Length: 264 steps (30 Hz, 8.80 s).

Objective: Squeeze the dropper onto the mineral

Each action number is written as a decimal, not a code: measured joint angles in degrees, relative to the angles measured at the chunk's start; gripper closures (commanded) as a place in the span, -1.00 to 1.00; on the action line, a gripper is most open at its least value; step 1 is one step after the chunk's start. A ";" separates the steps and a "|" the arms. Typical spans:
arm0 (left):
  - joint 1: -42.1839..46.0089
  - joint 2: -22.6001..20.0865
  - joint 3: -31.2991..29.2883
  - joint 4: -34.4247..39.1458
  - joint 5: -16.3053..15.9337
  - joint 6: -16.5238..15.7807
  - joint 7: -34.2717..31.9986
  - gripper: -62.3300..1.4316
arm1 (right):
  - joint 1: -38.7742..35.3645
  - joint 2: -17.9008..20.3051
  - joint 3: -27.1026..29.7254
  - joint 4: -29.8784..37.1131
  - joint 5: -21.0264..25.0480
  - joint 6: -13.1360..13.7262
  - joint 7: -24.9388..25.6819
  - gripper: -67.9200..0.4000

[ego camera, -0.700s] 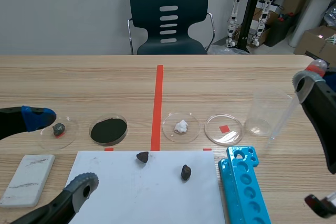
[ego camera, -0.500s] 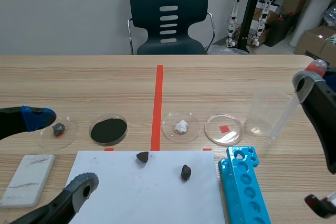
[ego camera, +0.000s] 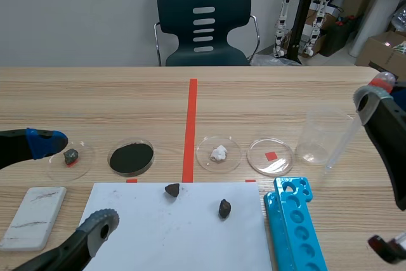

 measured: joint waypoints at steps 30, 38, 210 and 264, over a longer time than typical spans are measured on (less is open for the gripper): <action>0.02 0.00 0.00 -0.02 0.04 0.00 0.04 -0.99 | 33.44 -8.63 -8.00 -18.97 -1.29 8.59 -8.85 0.79; 0.02 0.00 0.00 -0.02 0.00 -0.02 0.02 -0.99 | 47.06 -11.93 -16.63 -27.26 -7.48 8.83 -11.98 0.79; 0.00 0.00 0.00 -0.02 0.00 0.00 0.00 -0.99 | 2.21 -4.63 -5.88 -7.52 -11.47 14.40 8.61 0.96; 0.00 0.00 0.00 -0.02 0.00 -0.02 0.00 -0.99 | 0.96 -4.63 -0.48 -7.52 -16.57 14.58 9.46 0.96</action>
